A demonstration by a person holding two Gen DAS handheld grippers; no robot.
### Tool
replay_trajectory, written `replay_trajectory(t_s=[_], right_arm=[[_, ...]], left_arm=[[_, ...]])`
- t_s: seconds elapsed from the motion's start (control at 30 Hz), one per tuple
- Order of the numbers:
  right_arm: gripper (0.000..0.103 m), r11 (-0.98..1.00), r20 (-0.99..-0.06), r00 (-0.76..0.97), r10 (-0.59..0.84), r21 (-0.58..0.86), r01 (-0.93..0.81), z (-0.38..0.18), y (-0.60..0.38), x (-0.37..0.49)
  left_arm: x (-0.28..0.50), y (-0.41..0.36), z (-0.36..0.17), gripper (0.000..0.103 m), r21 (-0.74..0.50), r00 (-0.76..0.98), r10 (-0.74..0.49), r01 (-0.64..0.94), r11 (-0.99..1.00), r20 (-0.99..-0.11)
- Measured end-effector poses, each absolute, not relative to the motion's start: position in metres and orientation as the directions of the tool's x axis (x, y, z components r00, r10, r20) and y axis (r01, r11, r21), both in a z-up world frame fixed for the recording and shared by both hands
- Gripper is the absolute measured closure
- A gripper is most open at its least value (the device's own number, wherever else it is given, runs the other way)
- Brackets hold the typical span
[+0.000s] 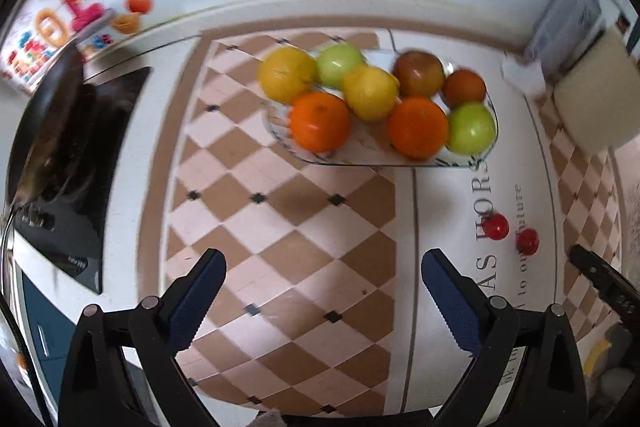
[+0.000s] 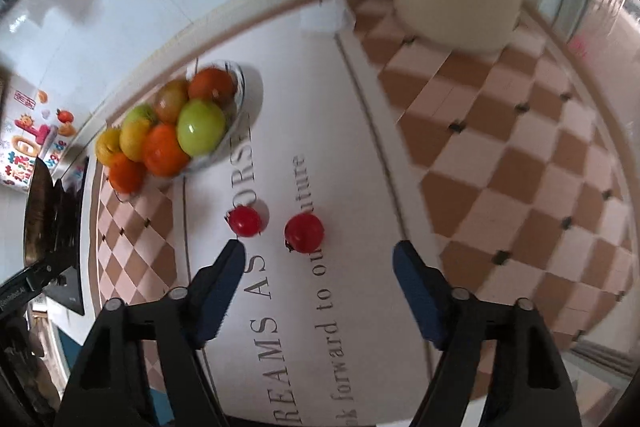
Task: Organize fruits
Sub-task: 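Grasp a red cherry tomato with the left tool while the right tool grasps the other, then carry the tomato in the left tool while the right tool carries its tomato to the plate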
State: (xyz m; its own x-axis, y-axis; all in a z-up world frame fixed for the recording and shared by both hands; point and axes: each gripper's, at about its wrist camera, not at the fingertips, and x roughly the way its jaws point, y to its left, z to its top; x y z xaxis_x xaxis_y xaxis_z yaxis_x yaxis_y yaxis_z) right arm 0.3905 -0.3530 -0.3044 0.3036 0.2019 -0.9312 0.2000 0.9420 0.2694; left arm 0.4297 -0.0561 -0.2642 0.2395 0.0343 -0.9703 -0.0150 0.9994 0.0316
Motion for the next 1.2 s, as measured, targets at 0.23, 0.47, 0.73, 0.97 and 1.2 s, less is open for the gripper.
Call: replay_trajectory(t_s=[0.23,0.47,0.73,0.97,1.2], right_arm=[[0.046,0.934,-0.922,0.282,0.265,0.318,0.163,-0.348,-0.331,0.411],[0.071,0.949,-0.922,0.31,0.231,0.284,0.138,-0.359,-0.326,0.41],[0.07,0.951,-0.926,0.345,0.154,0.234,0.204,-0.335,-0.36,0.377],[0.07,0.939,-0.928,0.347,0.139,0.235,0.253,-0.325,-0.387,0.36],[0.07,0.943,-0.912,0.381,0.155,0.251,0.217,-0.307,-0.38,0.371]], left_arm=[[0.458,-0.107,-0.288,0.003,-0.001,0.172,-0.017,0.092,0.996,-0.985],[0.473,-0.154,-0.313,0.003,-0.113,0.07,-0.125,0.154,0.982,-0.99],[0.478,-0.217,-0.344,0.007,-0.159,0.002,-0.166,0.274,0.948,-0.986],[0.473,-0.239,-0.363,0.065,-0.146,-0.023,-0.147,0.329,0.933,-0.989],[0.474,-0.224,-0.357,0.075,-0.168,-0.002,-0.176,0.307,0.937,-0.984]])
